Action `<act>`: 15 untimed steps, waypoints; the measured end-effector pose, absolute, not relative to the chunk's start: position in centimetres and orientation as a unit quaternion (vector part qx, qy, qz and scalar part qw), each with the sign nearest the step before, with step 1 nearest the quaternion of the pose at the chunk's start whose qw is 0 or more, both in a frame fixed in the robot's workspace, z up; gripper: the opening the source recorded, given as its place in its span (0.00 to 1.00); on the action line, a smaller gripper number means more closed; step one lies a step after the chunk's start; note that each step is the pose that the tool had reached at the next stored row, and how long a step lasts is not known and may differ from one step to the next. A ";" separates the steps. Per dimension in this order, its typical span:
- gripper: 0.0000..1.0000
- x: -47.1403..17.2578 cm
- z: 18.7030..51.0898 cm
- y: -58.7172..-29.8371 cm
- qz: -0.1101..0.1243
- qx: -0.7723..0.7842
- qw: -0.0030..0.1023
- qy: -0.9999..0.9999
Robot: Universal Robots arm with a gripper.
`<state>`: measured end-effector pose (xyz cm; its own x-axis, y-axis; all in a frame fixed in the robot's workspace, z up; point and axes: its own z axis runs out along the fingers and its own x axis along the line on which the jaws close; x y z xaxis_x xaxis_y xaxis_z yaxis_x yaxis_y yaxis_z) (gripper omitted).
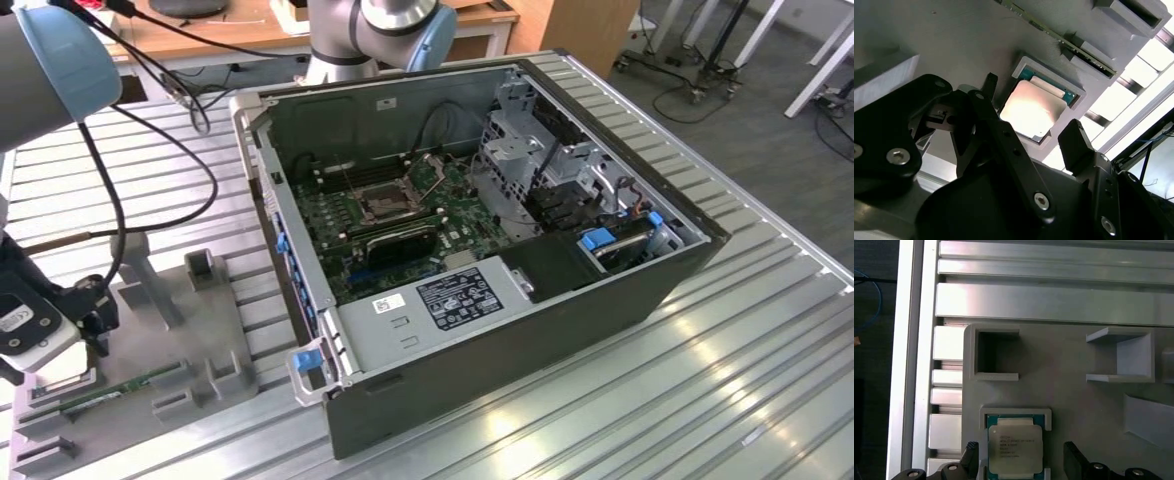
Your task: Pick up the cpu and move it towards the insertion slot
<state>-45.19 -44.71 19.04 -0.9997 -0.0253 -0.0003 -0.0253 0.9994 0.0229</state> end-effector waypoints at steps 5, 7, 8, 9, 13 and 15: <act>0.76 -45.2 19.0 -44.7 0.012 -0.013 0.000 1.000; 0.76 -45.2 18.9 -44.7 0.012 -0.013 0.000 1.000; 0.76 -45.2 18.8 -44.7 0.012 -0.013 0.000 1.000; 0.76 -45.2 18.7 -44.7 0.012 -0.013 0.000 1.000; 0.76 -45.2 18.4 -44.7 0.012 -0.013 0.000 1.000; 0.76 -45.2 18.4 -44.6 0.011 -0.013 0.000 1.000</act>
<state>-45.24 -44.63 18.36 -0.9997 -0.0257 -0.0004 -0.0257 0.9994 0.0229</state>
